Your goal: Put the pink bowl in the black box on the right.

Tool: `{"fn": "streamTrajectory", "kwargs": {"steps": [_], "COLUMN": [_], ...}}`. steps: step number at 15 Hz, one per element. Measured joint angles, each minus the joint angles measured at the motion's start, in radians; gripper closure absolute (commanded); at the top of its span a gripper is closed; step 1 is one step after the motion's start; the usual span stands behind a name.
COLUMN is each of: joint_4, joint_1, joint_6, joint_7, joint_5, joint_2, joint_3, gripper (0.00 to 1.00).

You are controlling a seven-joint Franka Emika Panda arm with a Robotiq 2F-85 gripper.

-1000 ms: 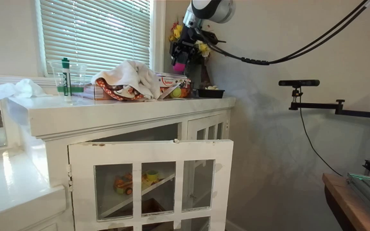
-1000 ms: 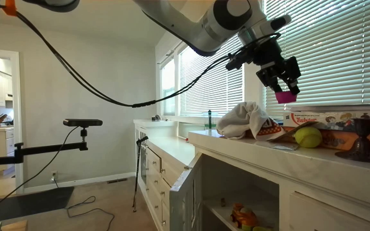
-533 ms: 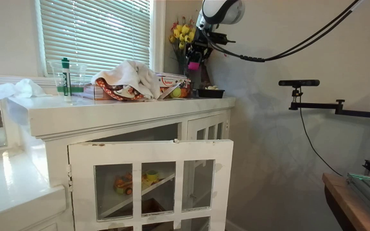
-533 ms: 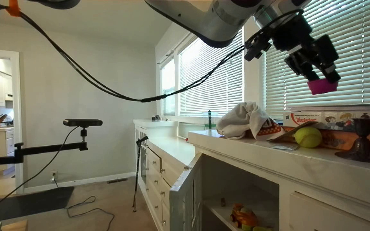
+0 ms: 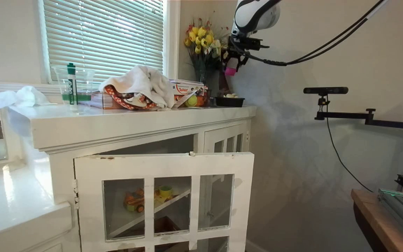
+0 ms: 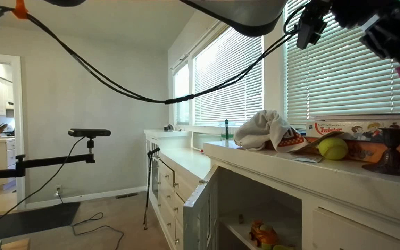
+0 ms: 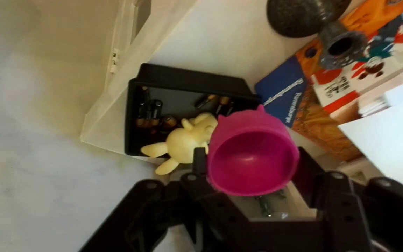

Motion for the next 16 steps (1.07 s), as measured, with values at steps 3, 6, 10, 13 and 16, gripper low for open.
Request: {"fn": "streamTrajectory", "kwargs": {"steps": [3, 6, 10, 13, 16], "joint_4": [0.0, 0.0, 0.0, 0.0, 0.001], "joint_1": [0.0, 0.0, 0.006, 0.008, 0.005], "joint_6": [-0.012, -0.031, -0.034, -0.034, -0.034], "joint_7": [0.056, 0.091, 0.096, 0.096, 0.096], "joint_5": [-0.005, -0.005, -0.003, -0.003, -0.003], "joint_2": [0.001, 0.002, 0.002, 0.002, 0.007], "joint_3": [-0.059, -0.1, -0.103, -0.101, -0.103], "gripper": [0.64, 0.64, 0.39, 0.64, 0.64]}}
